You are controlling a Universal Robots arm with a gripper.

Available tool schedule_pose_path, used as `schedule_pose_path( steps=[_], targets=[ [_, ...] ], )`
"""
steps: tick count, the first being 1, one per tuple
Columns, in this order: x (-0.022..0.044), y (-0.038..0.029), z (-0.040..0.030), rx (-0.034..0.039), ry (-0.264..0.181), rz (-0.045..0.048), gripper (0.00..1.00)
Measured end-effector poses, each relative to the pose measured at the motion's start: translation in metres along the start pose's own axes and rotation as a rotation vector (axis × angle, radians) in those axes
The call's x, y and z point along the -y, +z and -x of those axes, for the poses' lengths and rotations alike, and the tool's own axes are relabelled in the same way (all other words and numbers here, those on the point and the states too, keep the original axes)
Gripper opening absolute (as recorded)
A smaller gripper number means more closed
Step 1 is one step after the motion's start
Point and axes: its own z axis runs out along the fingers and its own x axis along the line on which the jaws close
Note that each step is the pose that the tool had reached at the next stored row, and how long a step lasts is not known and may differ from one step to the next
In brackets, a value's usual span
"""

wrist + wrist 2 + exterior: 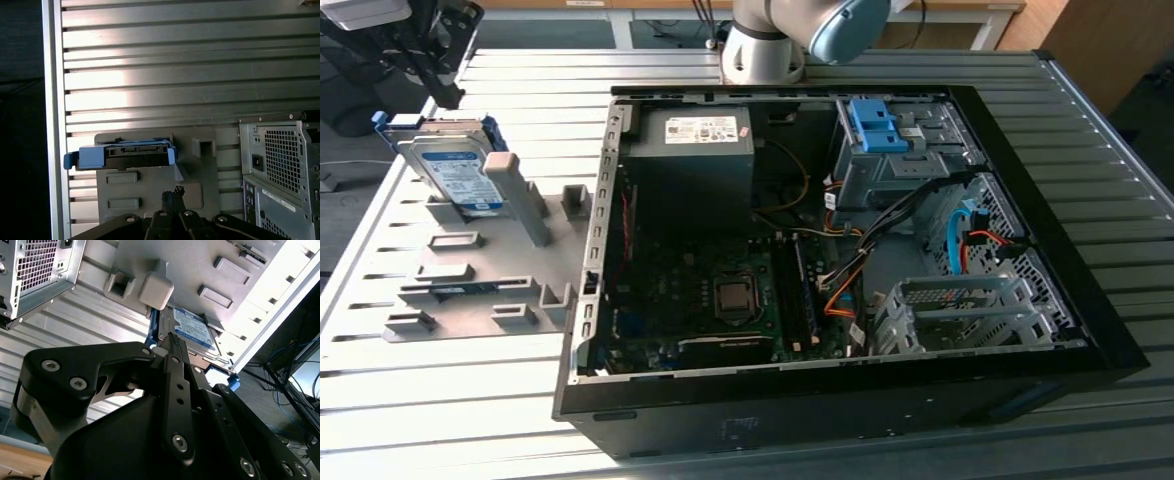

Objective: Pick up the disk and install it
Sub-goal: 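Reach for the disk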

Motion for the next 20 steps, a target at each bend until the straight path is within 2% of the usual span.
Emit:
schedule_pose_path(
  steps=[6, 13, 16, 20],
  targets=[
    [0.0000, 0.0001, -0.0004, 0.0001, 0.000, 0.0001, 0.11],
    [0.0005, 0.0001, -0.0059, 0.0000, 0.000, 0.0000, 0.11],
    [0.0009, 0.0002, -0.0114, 0.0000, 0.000, 0.0000, 0.11],
    [0.0010, 0.0007, -0.0246, 0.0000, 0.000, 0.0000, 0.11]
  ],
)
